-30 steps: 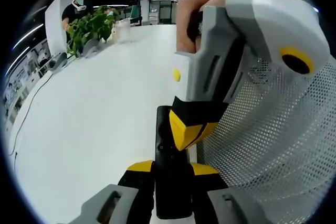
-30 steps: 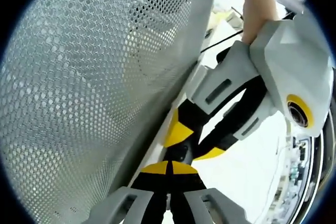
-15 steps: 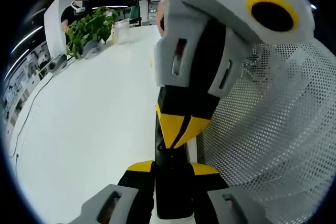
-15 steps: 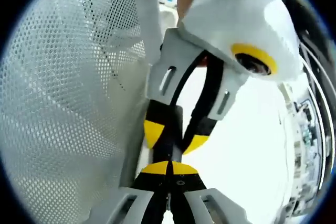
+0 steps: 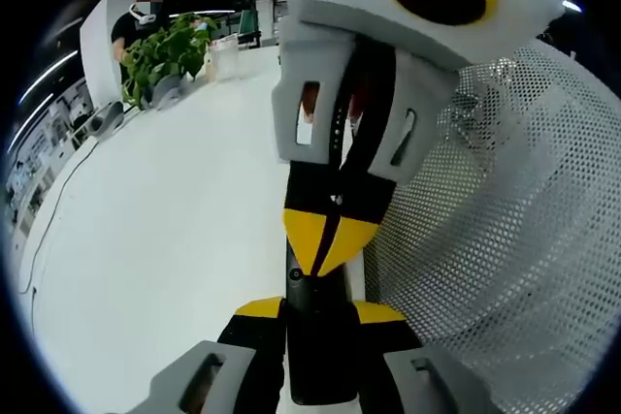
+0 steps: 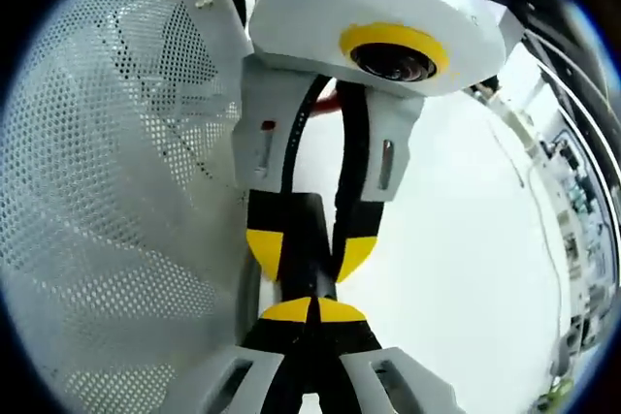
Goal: Press the specified remote control buttons in sequence, fully releasing each button before pressing the next.
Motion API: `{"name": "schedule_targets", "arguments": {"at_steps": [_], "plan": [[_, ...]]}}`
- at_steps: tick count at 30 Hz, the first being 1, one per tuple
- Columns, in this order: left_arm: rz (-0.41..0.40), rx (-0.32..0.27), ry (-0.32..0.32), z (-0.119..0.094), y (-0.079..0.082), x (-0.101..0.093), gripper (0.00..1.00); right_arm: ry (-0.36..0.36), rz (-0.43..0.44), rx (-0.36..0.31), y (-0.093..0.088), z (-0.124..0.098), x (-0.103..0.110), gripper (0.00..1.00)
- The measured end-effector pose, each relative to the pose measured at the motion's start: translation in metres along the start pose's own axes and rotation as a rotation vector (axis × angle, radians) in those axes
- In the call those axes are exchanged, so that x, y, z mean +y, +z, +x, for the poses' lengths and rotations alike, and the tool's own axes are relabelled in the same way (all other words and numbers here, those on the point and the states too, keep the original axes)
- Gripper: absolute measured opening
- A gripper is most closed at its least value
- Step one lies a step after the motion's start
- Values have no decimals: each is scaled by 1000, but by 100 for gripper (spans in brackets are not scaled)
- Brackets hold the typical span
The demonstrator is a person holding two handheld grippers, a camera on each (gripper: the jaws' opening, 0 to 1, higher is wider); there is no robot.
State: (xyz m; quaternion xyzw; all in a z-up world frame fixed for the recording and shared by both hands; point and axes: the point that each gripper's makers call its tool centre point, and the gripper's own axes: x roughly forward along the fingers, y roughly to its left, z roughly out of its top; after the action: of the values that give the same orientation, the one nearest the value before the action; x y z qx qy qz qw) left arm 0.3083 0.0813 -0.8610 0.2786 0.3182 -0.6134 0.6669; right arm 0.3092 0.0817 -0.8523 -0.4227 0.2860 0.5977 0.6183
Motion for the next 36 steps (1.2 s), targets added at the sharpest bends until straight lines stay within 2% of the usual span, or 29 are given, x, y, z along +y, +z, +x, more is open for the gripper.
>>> {"name": "schedule_targets", "arguments": {"at_steps": [2, 12, 17, 21, 27, 29, 33, 35, 36], "plan": [[-1, 0, 1, 0, 0, 0, 26, -3, -2, 5, 0, 0, 0, 0], [0, 4, 5, -1, 0, -1, 26, 30, 125, -51, 1, -2, -1, 0], [5, 17, 4, -1, 0, -1, 26, 22, 102, -41, 1, -2, 0, 0], [7, 20, 3, -1, 0, -1, 26, -5, 147, -23, -4, -1, -9, 0], [12, 21, 3, 0, 0, -1, 26, 11, 159, -24, 0, 2, -12, 0], [35, 14, 1, 0, -1, -2, 26, 38, 151, -17, 1, 3, -11, 0], [31, -6, 0, -1, -1, -1, 26, 156, 268, 14, -1, 3, -11, 0], [30, -15, -1, -1, -1, -1, 26, 183, 256, 39, -1, 4, -12, 0], [32, -17, -1, -1, -1, -1, 26, 213, 277, 61, -2, 4, -11, 0]]}}
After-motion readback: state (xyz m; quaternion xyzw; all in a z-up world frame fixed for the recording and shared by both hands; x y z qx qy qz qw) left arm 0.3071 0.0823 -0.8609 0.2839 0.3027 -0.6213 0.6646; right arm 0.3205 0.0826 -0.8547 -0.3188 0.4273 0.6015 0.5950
